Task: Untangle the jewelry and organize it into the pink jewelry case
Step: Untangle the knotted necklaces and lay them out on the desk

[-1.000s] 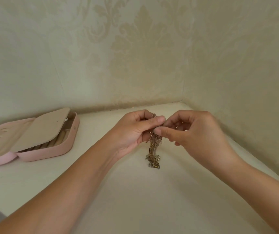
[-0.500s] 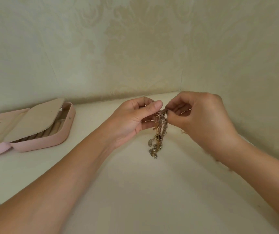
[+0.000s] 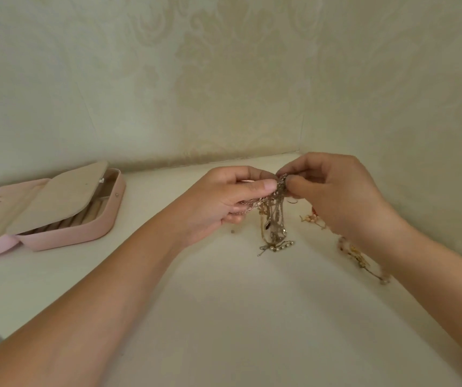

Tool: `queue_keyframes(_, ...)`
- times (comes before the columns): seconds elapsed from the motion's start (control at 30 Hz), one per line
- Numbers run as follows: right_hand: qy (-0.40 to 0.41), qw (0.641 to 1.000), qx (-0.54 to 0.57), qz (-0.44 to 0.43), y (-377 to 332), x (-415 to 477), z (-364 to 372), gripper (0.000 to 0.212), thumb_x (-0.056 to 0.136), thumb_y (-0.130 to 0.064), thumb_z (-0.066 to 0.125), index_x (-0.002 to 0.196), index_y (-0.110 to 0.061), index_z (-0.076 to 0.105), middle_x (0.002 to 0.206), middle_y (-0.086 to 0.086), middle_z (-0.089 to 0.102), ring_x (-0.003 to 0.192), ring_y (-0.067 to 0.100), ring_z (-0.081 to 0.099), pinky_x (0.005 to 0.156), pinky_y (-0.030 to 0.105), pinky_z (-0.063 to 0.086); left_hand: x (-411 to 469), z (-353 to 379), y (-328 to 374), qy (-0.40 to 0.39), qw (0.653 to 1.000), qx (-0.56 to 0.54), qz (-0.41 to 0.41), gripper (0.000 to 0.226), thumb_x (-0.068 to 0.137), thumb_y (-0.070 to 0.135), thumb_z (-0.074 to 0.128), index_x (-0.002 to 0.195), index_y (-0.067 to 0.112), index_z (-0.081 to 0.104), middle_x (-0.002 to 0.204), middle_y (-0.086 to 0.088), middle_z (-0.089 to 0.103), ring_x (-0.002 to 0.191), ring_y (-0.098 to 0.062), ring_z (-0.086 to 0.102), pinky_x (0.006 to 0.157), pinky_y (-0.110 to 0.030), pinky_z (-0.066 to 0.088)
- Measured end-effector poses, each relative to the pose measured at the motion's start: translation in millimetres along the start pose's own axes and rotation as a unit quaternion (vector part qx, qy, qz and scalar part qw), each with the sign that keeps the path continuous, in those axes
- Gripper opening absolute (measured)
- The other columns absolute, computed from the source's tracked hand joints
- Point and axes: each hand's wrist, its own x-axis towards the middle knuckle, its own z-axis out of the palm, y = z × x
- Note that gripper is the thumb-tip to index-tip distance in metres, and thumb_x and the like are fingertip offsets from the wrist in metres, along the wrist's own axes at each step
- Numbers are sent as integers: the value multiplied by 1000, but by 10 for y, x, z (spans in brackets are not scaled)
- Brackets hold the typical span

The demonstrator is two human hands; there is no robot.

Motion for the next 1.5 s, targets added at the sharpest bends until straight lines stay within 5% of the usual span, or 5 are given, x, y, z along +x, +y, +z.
queue_keyframes(0.27,-168,888,394,168,-30,54,-45,14,81,-8,54,92,-10,63,72,2,63,75,17,61,89,34,52,-8,-68,53,12,999,18,41,6,70,28,72,69,23,73,52,13,42,46,-3,25,41,-13,21)
queue_keyframes(0.43,-197,818,517,154,-66,26,-71,10,75,-13,60,83,-9,64,65,4,56,73,22,59,76,35,55,-15,-55,46,-51,991,-123,24,15,82,27,62,71,18,66,61,10,45,47,-1,34,40,-11,21)
queue_keyframes(0.63,-166,898,395,98,-43,106,-292,16,61,-13,72,76,-18,74,48,-8,39,40,5,35,66,21,50,9,-293,117,-79,941,-318,86,26,66,43,81,73,22,67,73,7,56,54,-3,43,40,-13,38)
queue_keyframes(1.1,-136,963,224,58,-52,-76,108,29,61,-32,75,81,-12,73,88,8,74,86,19,68,93,30,53,-27,-161,128,-17,997,-58,54,26,68,34,77,51,19,62,51,10,42,44,-2,31,38,-10,26)
queue_keyframes(1.5,-224,820,510,131,-81,19,-59,29,77,-24,59,53,-20,45,46,-6,35,47,12,41,67,29,33,-46,-190,97,-70,994,-82,25,49,47,59,84,63,20,59,52,10,40,40,0,29,37,-8,27)
